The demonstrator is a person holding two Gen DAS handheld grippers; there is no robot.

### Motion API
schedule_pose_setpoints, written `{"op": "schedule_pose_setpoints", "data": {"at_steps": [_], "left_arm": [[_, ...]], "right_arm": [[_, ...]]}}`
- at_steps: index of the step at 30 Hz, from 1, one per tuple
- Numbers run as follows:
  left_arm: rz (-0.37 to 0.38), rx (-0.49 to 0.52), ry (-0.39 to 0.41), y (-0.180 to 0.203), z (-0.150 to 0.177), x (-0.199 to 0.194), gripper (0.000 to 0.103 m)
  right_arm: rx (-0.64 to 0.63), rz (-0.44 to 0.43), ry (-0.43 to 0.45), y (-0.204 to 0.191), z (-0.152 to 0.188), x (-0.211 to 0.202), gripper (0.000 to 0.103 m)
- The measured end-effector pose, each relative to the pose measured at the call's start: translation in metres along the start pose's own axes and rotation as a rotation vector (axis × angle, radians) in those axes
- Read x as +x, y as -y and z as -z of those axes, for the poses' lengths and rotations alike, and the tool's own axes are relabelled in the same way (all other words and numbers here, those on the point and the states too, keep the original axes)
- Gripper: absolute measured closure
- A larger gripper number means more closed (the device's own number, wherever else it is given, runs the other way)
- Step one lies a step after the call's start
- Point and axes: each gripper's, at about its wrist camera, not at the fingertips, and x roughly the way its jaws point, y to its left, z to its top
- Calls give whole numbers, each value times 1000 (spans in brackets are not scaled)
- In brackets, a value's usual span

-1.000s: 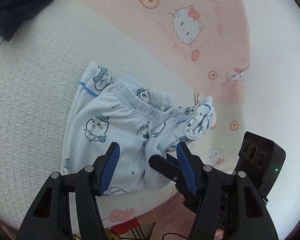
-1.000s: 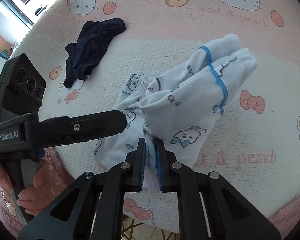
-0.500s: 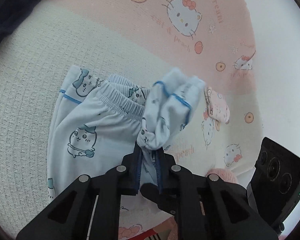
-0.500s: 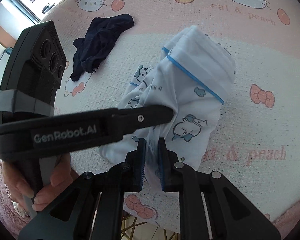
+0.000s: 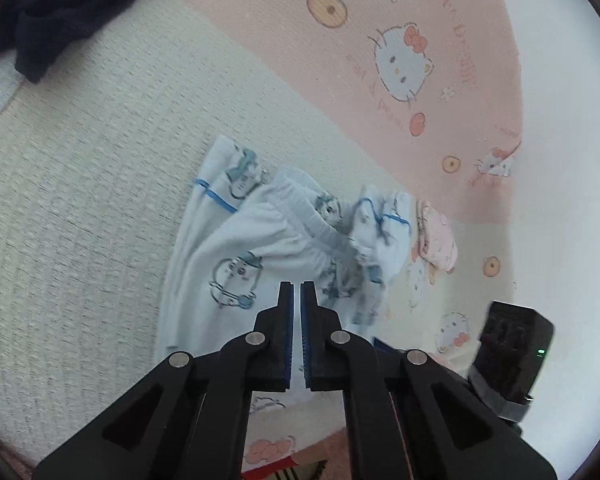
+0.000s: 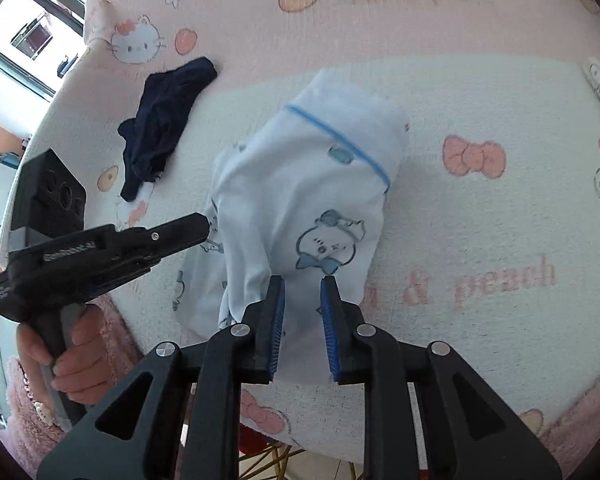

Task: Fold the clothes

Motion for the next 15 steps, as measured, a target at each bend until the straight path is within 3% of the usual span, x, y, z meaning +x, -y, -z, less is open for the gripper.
{"op": "schedule_pose_setpoints", "data": {"at_steps": [1,2,3,4,9,10,11,12,15], "left_arm": [[24,4,-17,2,2,3,90],[44,11,-31,5,3,5,70],[50,26,-34,9,5,8,36],[57,41,-38,13,7,10,31],[-9,126,-48,30,18,26,34],[-30,145,-53,33,21,30,40],[-52,163,-59,35,24,34,63],[-73,181,-64,38,26,38,78],[-146,248,-64,47,35,46,85]], "right_arm": [[3,-11,-9,0,3,5,84],[5,-21,-18,1,5,10,84],[-4,-33,-16,-1,8,11,84],[-13,-46,-15,-3,10,11,84],[-33,-85,-26,-5,20,12,84],[-28,-96,-27,-3,21,12,84],[-17,-110,-27,0,24,12,84],[-8,-124,-26,3,25,12,84],[8,-149,-27,10,26,9,84]]}}
